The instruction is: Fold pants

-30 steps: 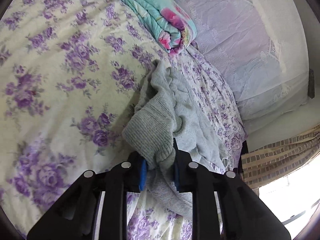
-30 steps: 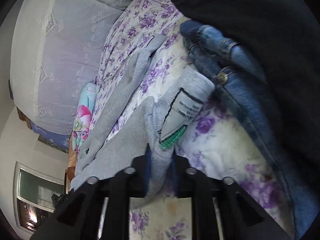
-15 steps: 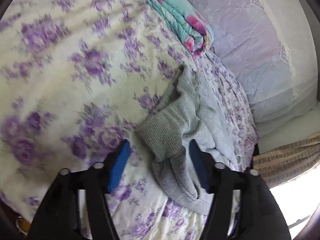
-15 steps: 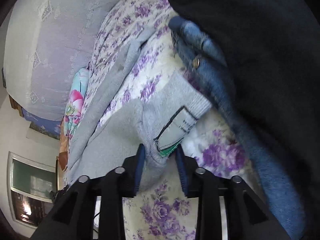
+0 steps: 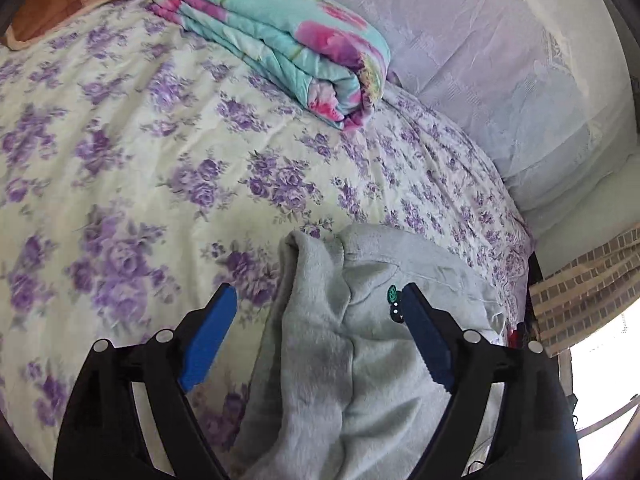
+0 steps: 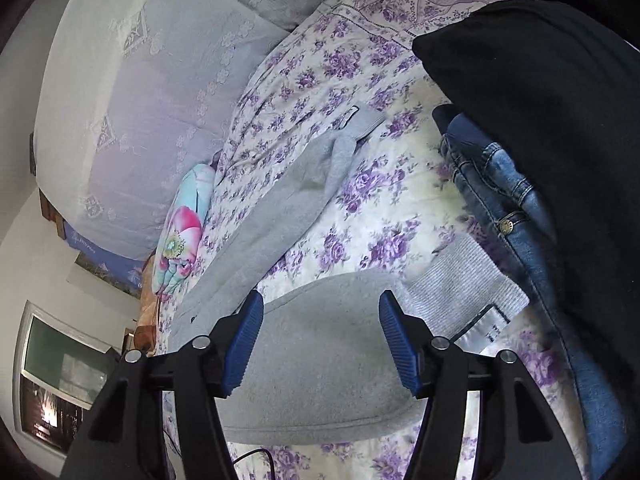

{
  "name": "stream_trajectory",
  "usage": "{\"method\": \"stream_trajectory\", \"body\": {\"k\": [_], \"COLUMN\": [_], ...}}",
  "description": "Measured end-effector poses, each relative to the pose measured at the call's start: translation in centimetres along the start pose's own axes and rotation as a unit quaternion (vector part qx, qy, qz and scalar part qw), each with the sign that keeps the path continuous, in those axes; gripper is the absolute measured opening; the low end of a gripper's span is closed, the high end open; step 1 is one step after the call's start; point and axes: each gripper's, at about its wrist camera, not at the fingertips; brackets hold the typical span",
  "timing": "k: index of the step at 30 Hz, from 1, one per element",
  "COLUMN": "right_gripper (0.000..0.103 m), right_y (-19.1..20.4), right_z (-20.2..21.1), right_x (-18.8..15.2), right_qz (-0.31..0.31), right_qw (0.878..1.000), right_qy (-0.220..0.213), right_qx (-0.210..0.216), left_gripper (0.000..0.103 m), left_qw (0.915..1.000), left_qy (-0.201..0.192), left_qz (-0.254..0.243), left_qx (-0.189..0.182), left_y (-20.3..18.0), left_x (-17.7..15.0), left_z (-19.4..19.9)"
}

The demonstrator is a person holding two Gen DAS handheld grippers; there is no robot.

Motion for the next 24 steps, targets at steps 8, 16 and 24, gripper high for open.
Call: {"method": "stream_trajectory", "body": {"k": [8,16,24], "right_gripper": [0.061,0.061,0.061], "right_y": [2.5,11.3,19.5], "right_z": [-0.5,-7.7,-18.1], "right_x": [0.7,3.9,10.0], "right_qz": [0.018,0.112,0.238], "right_qw": [0.999,0.993,0.97], "right_qy": [-0.01,0.022,0.053], "right_qx": [-0.025,0.0,0.009], "left_gripper": [0.049,0.009,0.009], "left_qw": [0.9968,0.9936,0.9922], "left_qy": [0.041,0.002,-0.011], "left_qz": [0.024,-0.016,-0.026], "left_qx": [-0.065,-0.112,-0.122], "left_y": [1.8,2.9,3.5], "left_x": [1.7,1.1,1.1], "left_z": [-3.9,-3.5,-3.1]}}
Point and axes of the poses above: each gripper's, at about its wrist camera, not at the fingertips, and z roughly against the way its jaws point, y to its left, x to its top, and after that the axes turned 7 degrees about -x, right-handed
